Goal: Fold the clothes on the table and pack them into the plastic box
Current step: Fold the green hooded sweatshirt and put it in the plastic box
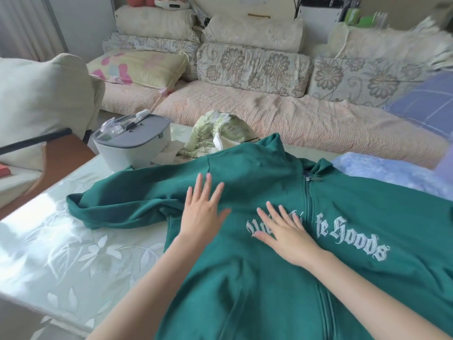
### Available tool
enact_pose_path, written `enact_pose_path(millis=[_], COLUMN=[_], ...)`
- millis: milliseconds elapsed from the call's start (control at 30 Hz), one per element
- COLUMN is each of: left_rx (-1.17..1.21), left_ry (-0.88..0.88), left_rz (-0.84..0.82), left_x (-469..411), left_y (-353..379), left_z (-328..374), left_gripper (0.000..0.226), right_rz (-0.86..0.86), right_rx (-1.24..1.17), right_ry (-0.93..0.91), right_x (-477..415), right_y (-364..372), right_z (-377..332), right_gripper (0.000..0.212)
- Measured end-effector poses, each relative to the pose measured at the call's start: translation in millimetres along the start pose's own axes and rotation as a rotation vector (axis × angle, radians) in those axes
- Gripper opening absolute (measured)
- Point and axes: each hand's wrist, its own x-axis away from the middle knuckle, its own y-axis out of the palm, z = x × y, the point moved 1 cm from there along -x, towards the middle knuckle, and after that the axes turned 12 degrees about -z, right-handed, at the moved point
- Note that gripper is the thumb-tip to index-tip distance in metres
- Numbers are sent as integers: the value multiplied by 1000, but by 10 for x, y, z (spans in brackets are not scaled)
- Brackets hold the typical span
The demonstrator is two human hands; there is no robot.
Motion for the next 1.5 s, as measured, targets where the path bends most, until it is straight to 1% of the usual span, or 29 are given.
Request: enact_pose_path(millis=[33,67,100,133,167,200,233,300,333,367,433,467,533,667,733,800,900,1000,1033,1100,1133,1167,1200,1233,1300,1333,1367,1433,1500], left_rx=[-12,-34,-57,-70,-77,-90,-111,-76,-11,41,30,-5,-63,-161,-179,-204,-270,-121,-22,243,371,462,486,465,403,384,374,444,629], left_ry=[-26,-65,-95,-120,-140,-152,-146,-47,23,84,165,188,203,175,128,107,119,127,123,72,31,1,-9,-12,-19,-19,-21,-68,-162], left_rz=[-161,-296,-382,-420,-436,-409,-329,-63,17,21,-93,-148,-208,-247,-311,-393,-452,-507,-446,-150,5,117,168,169,92,43,13,-31,-119], left_x=[3,6,-1,-27,-60,-103,-154,-242,-284,-336,-456,-523,-681,-1037,-1171,-1258,-1341,-1411,-1425,-1438,-1438,-1448,-1479,-1522,-1630,-1684,-1729,-1828,-1897], left_y=[89,148,190,198,170,108,23,-105,-144,-151,-110,-67,5,90,152,245,298,185,145,64,27,2,-12,-25,-73,-99,-126,-168,-219], left_z=[11,2,-27,-48,-28,27,113,379,533,677,919,1007,1115,1138,1065,1003,987,989,983,959,958,961,969,985,1021,1041,1071,1105,1130], left_gripper=[64,67,68,68,67,64,57,43,42,48,58,61,66,70,72,75,77,69,60,40,35,34,36,40,48,52,53,56,63], right_rz=[-9,-27,-48,-58,-50,-27,7,116,202,303,470,512,536,472,435,405,337,336,331,340,353,366,372,359,327,344,393,594,805], right_rx=[-11,-15,-16,-28,-65,-127,-213,-403,-468,-510,-525,-503,-454,-502,-550,-560,-495,-442,-438,-448,-465,-493,-527,-546,-548,-558,-581,-611,-573], right_ry=[25,36,33,17,-3,-25,-44,-69,-73,-61,2,40,115,249,289,316,351,367,385,428,454,476,489,492,500,500,484,376,166], right_x=[1,8,10,20,37,53,72,109,130,144,159,151,60,-239,-376,-491,-654,-770,-804,-876,-902,-929,-963,-980,-965,-935,-891,-758,-600], right_y=[25,54,82,100,92,58,-1,-159,-257,-366,-591,-701,-895,-1140,-1201,-1228,-1246,-1305,-1330,-1388,-1417,-1445,-1465,-1482,-1512,-1516,-1519,-1502,-1400], right_z=[69,116,148,169,182,209,248,384,475,586,830,957,1236,1723,1871,1936,1915,1836,1810,1777,1759,1749,1755,1751,1716,1703,1686,1599,1513], right_gripper=[68,66,66,66,66,65,60,42,34,28,24,26,32,39,42,44,48,49,50,53,56,57,57,56,48,42,34,20,13])
